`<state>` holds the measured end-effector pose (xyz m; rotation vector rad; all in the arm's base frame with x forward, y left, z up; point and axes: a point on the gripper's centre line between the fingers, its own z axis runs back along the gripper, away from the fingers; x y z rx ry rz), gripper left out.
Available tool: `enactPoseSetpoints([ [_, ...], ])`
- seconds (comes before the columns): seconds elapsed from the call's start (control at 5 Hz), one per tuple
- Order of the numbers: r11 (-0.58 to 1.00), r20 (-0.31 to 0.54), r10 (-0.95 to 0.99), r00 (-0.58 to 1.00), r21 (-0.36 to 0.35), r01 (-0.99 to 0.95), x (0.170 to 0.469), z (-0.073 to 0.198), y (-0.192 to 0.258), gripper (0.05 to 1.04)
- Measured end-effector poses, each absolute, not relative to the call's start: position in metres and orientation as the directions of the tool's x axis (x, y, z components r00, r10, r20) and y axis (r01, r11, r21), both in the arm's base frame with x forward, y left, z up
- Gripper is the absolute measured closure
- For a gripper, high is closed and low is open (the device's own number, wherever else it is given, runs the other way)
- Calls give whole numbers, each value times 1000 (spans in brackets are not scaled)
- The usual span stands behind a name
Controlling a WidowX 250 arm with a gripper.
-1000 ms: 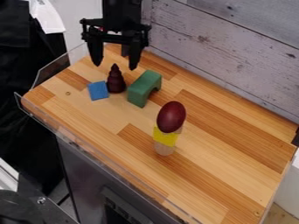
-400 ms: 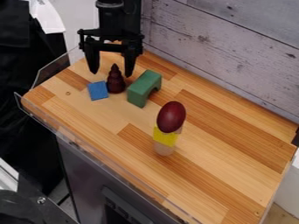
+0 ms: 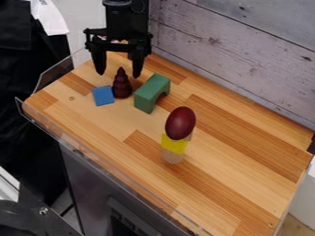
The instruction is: Put the red cone on top of the green arch
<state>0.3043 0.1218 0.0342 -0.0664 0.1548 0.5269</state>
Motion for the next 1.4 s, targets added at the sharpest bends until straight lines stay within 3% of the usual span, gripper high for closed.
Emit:
enactPoseSetpoints([
  [0.4, 862, -179, 493, 851, -34, -506, 305, 30, 117, 690],
  [0.6, 868, -180, 482, 857, -35, -496, 306, 29, 115, 755],
  [0.8, 875, -201, 466, 862, -36, -482, 303, 30, 113, 755],
  [1.2, 943, -153, 332, 931, 35, -330, 316, 81, 86, 755],
  [1.4, 960, -143, 280, 949, 34, -278, 321, 94, 74, 755],
])
